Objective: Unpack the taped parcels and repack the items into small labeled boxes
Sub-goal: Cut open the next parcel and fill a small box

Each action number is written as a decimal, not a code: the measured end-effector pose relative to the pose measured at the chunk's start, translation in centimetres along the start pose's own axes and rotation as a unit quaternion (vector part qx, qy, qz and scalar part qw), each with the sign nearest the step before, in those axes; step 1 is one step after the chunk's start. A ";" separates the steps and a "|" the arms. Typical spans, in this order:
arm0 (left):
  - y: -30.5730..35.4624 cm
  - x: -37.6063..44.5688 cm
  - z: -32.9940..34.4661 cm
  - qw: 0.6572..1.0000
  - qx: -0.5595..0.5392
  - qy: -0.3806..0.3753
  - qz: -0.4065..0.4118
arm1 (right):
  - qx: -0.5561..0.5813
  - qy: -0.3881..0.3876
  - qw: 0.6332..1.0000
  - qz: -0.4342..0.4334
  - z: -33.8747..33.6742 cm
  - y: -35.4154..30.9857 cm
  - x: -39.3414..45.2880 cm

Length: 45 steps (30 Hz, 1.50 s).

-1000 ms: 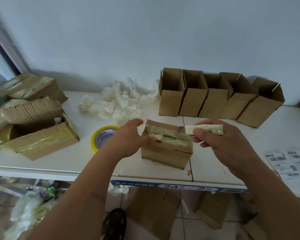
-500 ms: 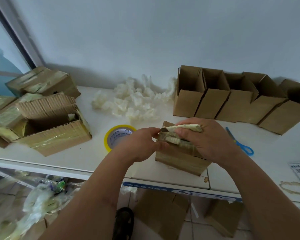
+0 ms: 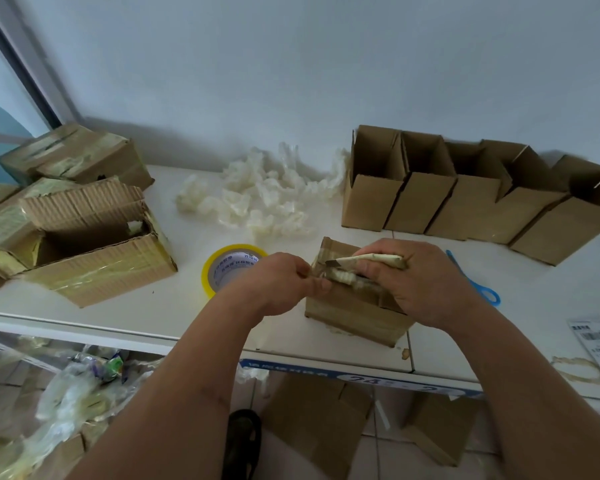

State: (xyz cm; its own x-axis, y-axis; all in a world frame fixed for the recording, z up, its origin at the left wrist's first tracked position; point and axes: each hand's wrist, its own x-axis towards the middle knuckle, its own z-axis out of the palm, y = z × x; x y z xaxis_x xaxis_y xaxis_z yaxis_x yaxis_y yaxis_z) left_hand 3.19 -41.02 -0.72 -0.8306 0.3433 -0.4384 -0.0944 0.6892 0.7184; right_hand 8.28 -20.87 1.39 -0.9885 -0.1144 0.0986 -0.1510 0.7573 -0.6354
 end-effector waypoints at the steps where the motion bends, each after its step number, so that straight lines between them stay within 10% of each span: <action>1: 0.0 0.0 0.0 1.000 -0.002 -0.001 -0.002 | 0.003 0.000 1.000 0.004 -0.2 0.1 -0.2; 17: 0.4 0.5 1.0 0.997 -0.035 0.044 0.049 | -0.040 -0.004 0.996 0.080 -3.3 3.4 -4.5; 24: 1.8 0.8 3.5 0.985 0.118 0.044 0.120 | -0.045 0.004 0.995 0.094 -3.7 3.5 -4.9; 35: 2.1 1.2 2.8 0.993 0.065 0.002 0.102 | 0.106 0.026 0.979 0.173 -6.3 3.6 -7.2; 45: 2.6 1.9 2.7 0.990 0.050 0.002 0.133 | 0.494 0.271 0.743 0.362 -3.6 5.2 -7.9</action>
State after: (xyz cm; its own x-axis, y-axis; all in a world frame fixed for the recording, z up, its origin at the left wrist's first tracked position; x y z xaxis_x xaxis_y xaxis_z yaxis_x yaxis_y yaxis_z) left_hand 2.83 -36.80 -1.17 -0.8207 0.5191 -0.2388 0.1828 0.6344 0.7510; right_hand 15.33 -13.69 0.09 -0.7061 0.5711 -0.4186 0.2274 -0.3769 -0.8979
